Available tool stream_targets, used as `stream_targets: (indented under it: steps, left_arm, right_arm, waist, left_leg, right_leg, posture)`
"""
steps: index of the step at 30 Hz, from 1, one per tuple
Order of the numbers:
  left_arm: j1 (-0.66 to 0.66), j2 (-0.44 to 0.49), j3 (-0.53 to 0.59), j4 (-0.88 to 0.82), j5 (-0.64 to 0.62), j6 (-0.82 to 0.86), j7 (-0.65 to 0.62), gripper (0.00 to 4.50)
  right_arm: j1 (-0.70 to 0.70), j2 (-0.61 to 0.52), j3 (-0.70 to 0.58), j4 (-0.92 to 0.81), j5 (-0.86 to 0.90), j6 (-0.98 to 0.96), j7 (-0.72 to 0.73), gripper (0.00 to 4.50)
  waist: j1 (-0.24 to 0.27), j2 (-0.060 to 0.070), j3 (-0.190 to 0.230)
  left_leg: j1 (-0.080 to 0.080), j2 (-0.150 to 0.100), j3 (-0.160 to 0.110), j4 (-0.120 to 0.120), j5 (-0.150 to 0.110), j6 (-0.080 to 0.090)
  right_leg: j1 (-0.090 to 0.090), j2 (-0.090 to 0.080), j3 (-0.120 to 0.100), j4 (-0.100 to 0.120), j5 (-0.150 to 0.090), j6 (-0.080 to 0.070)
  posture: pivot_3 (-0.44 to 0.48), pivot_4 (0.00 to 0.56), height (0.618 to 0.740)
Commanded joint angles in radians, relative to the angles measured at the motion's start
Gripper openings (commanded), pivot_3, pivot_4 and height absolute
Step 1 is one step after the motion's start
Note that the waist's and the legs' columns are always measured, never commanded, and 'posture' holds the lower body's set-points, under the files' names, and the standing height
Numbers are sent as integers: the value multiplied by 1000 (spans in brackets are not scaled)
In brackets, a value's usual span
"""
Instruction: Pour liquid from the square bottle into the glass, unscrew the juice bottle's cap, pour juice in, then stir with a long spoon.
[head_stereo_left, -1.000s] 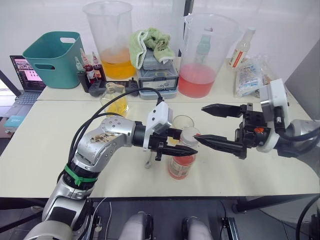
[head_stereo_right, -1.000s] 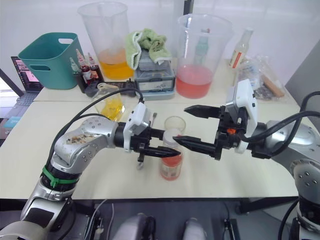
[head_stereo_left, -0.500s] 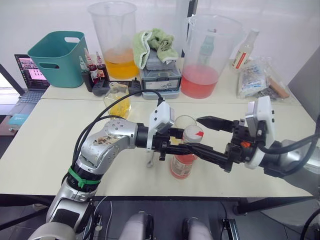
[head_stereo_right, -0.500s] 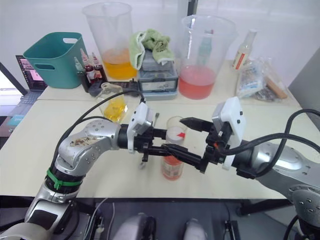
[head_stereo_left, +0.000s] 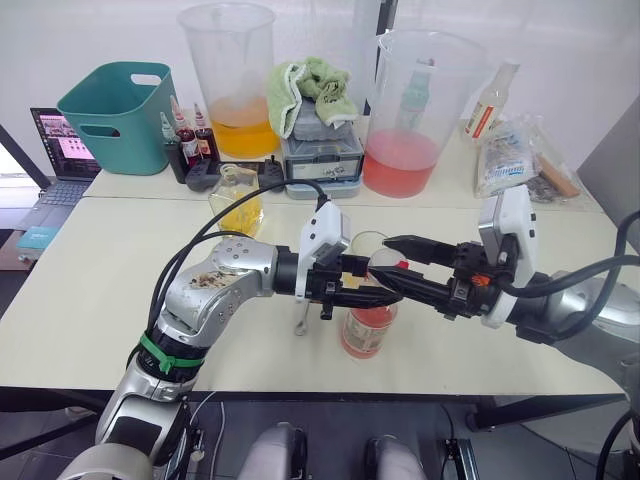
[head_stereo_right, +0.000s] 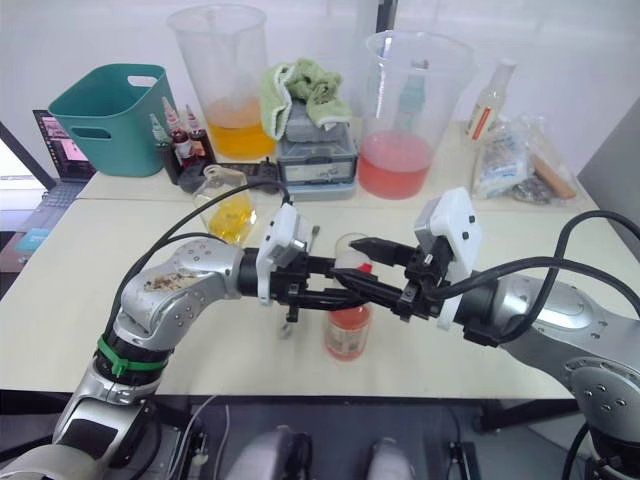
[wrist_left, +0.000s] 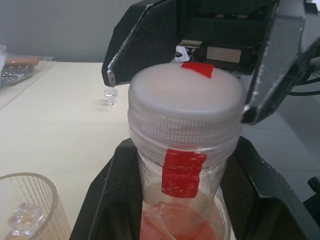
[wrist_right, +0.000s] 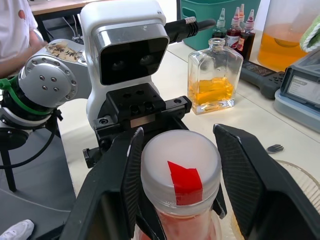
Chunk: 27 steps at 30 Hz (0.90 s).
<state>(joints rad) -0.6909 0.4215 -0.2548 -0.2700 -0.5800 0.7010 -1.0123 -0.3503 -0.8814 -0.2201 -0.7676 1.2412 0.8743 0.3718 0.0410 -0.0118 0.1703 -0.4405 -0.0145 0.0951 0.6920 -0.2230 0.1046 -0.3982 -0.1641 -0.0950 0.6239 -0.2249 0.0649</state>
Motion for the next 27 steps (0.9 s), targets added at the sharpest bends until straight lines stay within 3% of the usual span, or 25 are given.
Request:
stream_targets:
  steps: [1, 6, 9, 11, 13, 22, 27]
  left_arm:
    - [3, -1, -26, 16, 17, 22, 8, 1602]
    - [5, 2, -26, 12, 17, 22, 6, 1602]
    - [7, 12, -27, 7, 15, 23, -6, 1602]
    - [8, 16, -27, 3, 16, 24, -6, 1602]
    - [14, 24, -22, -8, 13, 28, -4, 1602]
    - [47, 81, 8, -74, -22, 76, 6, 1602]
    - [49, 95, 14, -96, -33, 95, 14, 1602]
  right_arm:
    - [-1, -13, -3, -21, -19, -26, 25, 2358]
    - [-12, -10, 4, -14, -35, -36, 49, 2358]
    - [-61, -13, 47, 36, -40, -41, 167, 2358]
    - [-103, -13, 72, 94, -57, -38, 230, 1841]
    - [-138, -26, 103, 150, -120, -56, 309, 1649]
    - [-332, -44, 292, 439, -375, -280, 946, 1649]
    - [-505, 6, 375, 660, -486, -372, 1186, 1649]
  waist:
    - [0, 0, 0]
    - [0, 0, 0]
    - [-1, 0, 0]
    - [-4, 0, 0]
    - [-3, 0, 0]
    - [-13, 0, 0]
    - [-24, 0, 0]
  left_leg:
    - [0, 0, 0, 0, 0, 0]
    - [0, 0, 0, 1, 0, 0]
    - [0, 0, 0, 1, 0, 0]
    - [0, 0, 0, 1, 0, 1]
    - [0, 1, 0, 1, -2, 3]
    - [0, 1, 0, 1, -3, 4]
    - [0, 1, 0, 0, 0, -1]
  right_leg:
    - [0, 0, 0, 0, 0, 0]
    - [0, 0, 0, 0, 0, 0]
    - [0, 0, 0, 0, 0, 0]
    - [0, 0, 0, 0, 0, 0]
    - [0, 1, 0, 0, 0, 0]
    - [-1, 2, 0, 0, 0, 0]
    - [-2, 2, 0, 0, 0, 0]
  posture:
    - [0, 150, 739]
    - [0, 150, 739]
    - [0, 150, 739]
    - [0, 150, 739]
    - [0, 150, 739]
    - [0, 150, 739]
    - [0, 150, 739]
